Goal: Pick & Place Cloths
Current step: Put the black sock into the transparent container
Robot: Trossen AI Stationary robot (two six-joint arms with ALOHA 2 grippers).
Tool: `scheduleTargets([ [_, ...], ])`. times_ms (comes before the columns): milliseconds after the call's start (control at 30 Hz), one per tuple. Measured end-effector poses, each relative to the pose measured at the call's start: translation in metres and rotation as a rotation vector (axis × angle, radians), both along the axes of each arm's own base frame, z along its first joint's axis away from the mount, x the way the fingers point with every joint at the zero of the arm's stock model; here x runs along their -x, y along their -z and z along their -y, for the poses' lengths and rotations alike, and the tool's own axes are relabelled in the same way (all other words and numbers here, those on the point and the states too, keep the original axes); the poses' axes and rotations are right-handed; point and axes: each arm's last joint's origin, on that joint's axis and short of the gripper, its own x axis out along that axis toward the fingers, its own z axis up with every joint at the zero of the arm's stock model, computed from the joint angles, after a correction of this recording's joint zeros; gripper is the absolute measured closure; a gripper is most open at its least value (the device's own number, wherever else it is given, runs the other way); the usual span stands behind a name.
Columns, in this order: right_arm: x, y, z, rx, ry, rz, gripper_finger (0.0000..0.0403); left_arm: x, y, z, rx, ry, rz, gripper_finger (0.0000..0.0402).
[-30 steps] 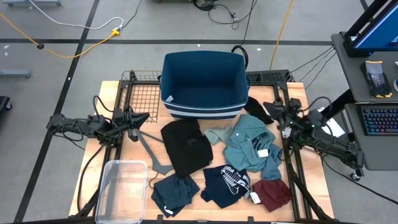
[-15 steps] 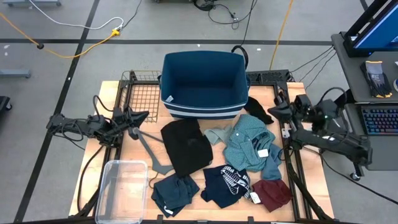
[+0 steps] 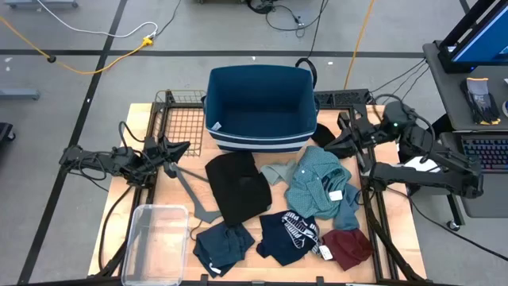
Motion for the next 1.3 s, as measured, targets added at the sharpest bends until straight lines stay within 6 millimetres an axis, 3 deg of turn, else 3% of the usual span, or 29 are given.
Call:
scheduleTargets([
  [167, 0.006, -0.002, -0.005, 0.061, 0.142, -0.274, 0.0403, 0.0, 0.002, -0.001, -0.001, -0.026, -0.025, 0.038],
  [333, 0.01, -0.005, -0.01, 0.058, 0.257, -0.402, 0.0403, 0.0, 0.004, -0.001, -0.006, -0.026, -0.047, 0.038],
  [800, 0.013, 0.024, -0.002, -0.053, 0.851, -0.778, 0.0393, 0.0, 0.004, -0.001, -0.009, -0.027, -0.049, 0.038],
  [967, 0.005, 0.03, 0.004, -0.021, 0.97, -0.835, 0.036, 0.0, 0.004, 0.0, -0.009, -0.024, -0.048, 0.038],
  [1300, -0.008, 0.047, 0.03, -0.088, 1.127, -1.016, 0.0238, -0.001, 0.004, 0.0, -0.029, -0.02, -0.055, 0.038],
])
